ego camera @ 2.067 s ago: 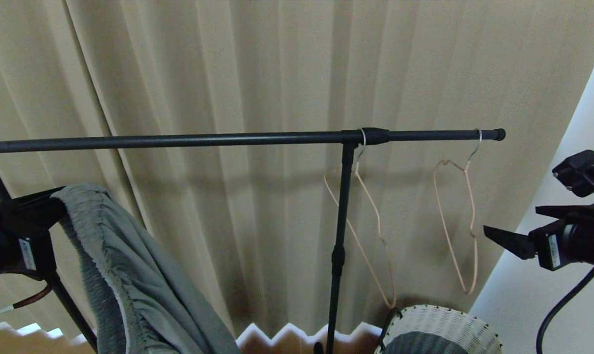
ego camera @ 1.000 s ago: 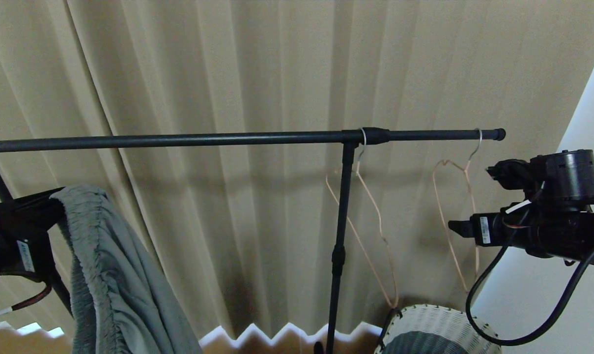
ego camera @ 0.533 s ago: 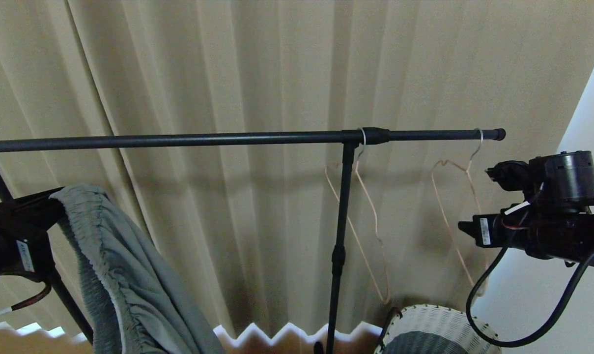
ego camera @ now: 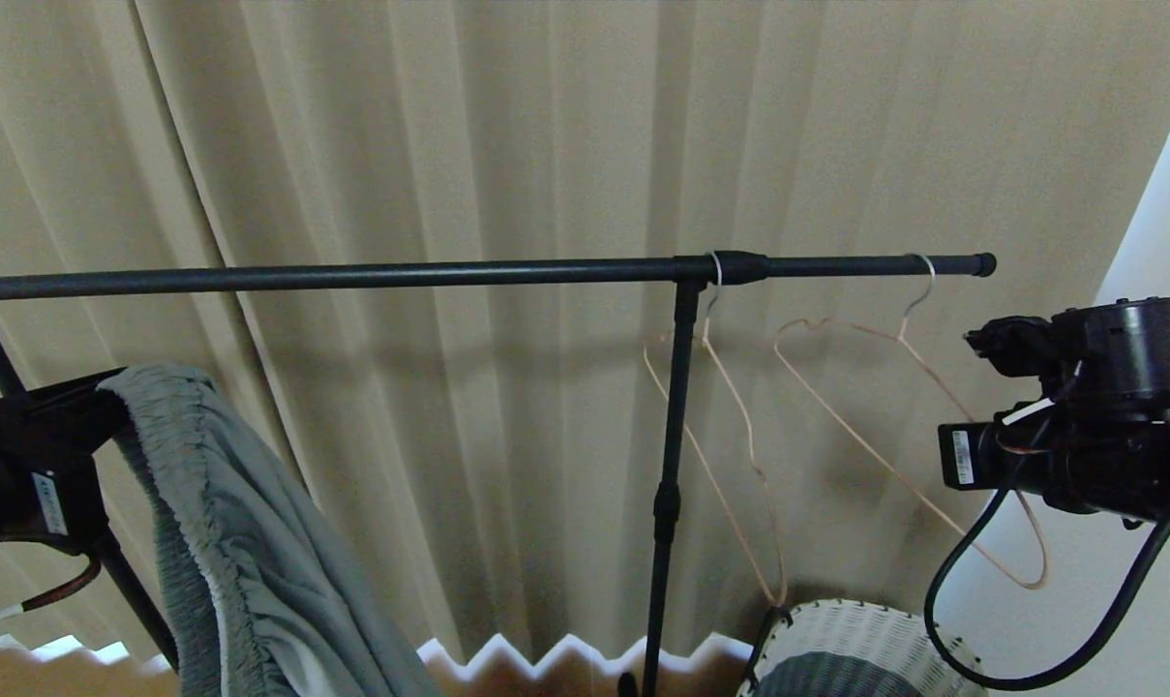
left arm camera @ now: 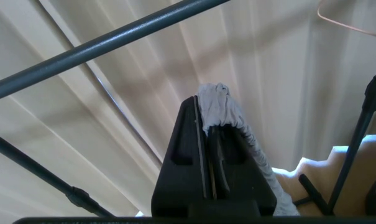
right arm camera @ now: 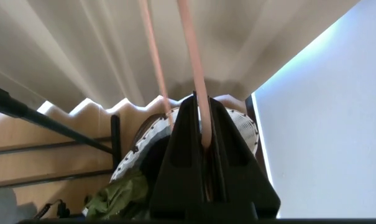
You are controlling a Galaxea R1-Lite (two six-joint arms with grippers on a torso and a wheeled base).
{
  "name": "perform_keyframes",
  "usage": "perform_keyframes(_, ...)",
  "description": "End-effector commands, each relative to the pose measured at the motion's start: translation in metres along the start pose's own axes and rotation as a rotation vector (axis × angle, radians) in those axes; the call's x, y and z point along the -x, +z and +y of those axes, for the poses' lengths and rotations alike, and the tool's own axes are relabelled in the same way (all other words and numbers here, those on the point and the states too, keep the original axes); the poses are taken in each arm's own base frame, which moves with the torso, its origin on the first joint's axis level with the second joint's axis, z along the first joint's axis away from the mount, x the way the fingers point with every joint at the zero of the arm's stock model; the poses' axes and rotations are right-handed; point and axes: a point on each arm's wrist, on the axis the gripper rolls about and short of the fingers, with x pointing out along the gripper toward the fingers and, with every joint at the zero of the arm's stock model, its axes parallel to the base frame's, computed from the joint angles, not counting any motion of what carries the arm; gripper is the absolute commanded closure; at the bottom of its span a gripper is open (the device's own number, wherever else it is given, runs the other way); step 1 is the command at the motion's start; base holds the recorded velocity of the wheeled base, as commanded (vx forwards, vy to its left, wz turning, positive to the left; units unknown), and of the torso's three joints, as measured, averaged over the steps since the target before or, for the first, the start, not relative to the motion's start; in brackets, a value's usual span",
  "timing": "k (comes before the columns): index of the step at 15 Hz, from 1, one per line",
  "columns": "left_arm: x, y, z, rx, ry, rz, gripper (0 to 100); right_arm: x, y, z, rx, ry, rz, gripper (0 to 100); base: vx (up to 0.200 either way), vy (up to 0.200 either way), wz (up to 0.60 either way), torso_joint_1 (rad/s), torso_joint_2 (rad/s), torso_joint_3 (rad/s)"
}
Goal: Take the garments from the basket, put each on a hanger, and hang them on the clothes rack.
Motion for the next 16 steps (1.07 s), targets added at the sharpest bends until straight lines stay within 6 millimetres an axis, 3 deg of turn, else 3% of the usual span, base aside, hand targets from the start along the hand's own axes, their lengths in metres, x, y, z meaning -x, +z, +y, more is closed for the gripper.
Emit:
perform_keyframes(1, 0.000, 0.000, 0.000, -0.001, -0.001, 0.002, 100, 0.004, 0.002, -0.001, -0.006, 0.005, -0.016, 100, 0.000, 0.000, 0.00, 0.000, 0.00, 0.000)
perform_keyframes(10, -0.001, -0.003, -0.001, -0.005, -0.006, 0.005, 100, 0.042, 0.002, -0.008, -0.035, 0.042, -0.168, 100, 0.000, 0.000, 0.00, 0.000, 0.00, 0.000)
perform_keyframes(12, -0.001, -0.003, -0.002, -0.008, -0.007, 0.007, 100, 0.061, -0.006, -0.011, -0.030, 0.059, -0.196, 100, 0.000, 0.000, 0.00, 0.000, 0.00, 0.000)
perform_keyframes(16, -0.001, -0.003, -0.002, -0.011, -0.006, 0.009, 100, 0.075, -0.022, -0.011, -0.009, 0.089, -0.198, 100, -0.050, 0.000, 0.00, -0.001, 0.00, -0.001)
